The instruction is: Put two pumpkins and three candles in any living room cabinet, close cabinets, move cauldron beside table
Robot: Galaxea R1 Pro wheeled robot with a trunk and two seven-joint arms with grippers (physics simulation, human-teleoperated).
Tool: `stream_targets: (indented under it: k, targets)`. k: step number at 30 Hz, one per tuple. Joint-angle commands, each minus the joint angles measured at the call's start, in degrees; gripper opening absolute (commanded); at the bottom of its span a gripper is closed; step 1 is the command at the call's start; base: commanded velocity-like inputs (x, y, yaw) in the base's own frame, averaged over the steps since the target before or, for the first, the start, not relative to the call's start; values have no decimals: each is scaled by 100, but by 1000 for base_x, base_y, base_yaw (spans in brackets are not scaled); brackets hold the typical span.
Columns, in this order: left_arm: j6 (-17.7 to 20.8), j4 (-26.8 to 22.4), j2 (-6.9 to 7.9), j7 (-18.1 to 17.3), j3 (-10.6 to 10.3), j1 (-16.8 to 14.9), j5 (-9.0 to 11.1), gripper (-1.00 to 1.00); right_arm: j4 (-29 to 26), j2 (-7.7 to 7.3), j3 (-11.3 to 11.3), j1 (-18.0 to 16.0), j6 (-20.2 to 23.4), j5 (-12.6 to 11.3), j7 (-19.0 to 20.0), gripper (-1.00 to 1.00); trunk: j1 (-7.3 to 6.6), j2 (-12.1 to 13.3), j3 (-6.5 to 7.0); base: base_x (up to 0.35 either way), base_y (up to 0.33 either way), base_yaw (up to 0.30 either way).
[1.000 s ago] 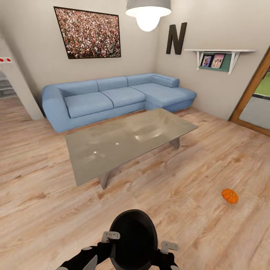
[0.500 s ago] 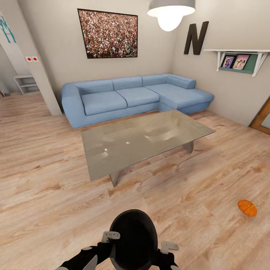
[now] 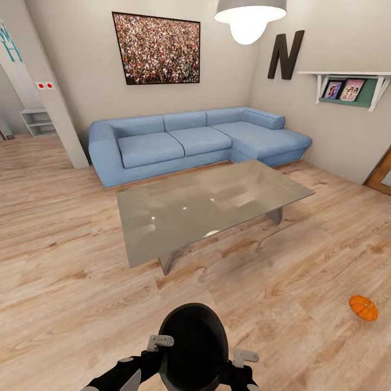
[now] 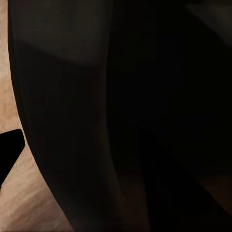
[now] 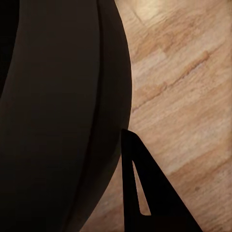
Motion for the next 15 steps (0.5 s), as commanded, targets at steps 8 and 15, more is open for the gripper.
stream_targets:
  k: [8,15]
  targets:
    - [21,7,29,2,4,-2,-3,-100,-47,-5,37,-11,-11,47,28,-100,1,-2,-4,147,0,0]
    - [21,7,29,2,4,-2,-3,-100,-47,-8,37,-12,-19,48,24,-100,1,-2,-4,147,0,0]
